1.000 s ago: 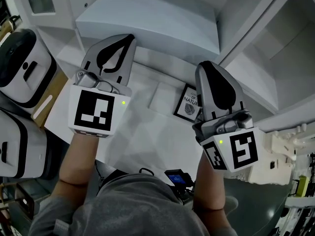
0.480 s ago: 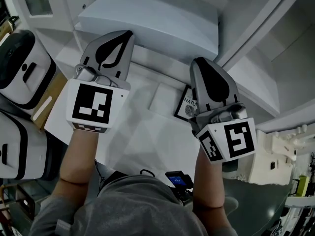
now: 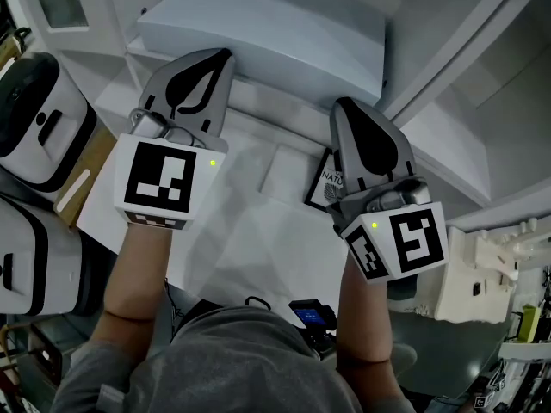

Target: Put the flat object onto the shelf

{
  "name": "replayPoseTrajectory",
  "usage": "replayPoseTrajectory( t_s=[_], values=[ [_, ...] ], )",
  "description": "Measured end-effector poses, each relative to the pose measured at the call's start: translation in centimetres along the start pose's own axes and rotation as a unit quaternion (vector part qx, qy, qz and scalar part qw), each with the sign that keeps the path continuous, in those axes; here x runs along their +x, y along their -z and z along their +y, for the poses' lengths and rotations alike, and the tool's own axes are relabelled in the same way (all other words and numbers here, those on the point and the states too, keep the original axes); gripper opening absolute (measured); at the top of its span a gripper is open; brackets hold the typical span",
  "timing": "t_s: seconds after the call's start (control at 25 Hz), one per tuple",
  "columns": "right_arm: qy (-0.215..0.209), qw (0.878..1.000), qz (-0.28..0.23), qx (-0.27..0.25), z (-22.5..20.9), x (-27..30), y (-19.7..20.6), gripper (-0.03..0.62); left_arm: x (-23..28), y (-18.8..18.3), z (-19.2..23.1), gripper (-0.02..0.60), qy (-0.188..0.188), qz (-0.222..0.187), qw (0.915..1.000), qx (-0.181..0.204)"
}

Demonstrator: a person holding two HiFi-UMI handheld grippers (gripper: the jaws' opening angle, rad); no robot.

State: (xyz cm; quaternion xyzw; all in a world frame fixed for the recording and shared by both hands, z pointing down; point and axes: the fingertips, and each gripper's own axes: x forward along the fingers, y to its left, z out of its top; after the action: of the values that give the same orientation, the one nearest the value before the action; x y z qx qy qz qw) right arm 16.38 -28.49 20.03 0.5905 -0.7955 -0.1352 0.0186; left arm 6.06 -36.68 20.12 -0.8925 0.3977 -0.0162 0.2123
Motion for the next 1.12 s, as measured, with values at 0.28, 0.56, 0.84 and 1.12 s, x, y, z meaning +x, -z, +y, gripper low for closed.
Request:
replayPoseTrajectory(
  t_s=[0.28,0.56,0.84,1.12],
  values=[
    [0.0,1.0,0.002,0.001,0.4,-0.1,-0.2,0.032,-0.4,0.1,0.1,0.006,0.011,0.002,0.9998,-0.019],
    [-0.003,1.0,-0.003,0.003,0.6,-0.8,-0.7,0.032,-1.9,-0.4,0.2,0.006,0.005,0.003,0.9997,-0.024],
    [-0.014,1.0,-0.012,0.0,1.6,-1.5,-1.8,0.032,-4.1,-1.1,0.6,0.006,-0.009,0.002,0.9997,-0.023],
    [-0.032,0.999,-0.018,-0.012,3.0,-2.1,-2.8,0.032,-6.9,-1.9,1.4,0.006,-0.03,0.002,0.9992,-0.026]
  ],
)
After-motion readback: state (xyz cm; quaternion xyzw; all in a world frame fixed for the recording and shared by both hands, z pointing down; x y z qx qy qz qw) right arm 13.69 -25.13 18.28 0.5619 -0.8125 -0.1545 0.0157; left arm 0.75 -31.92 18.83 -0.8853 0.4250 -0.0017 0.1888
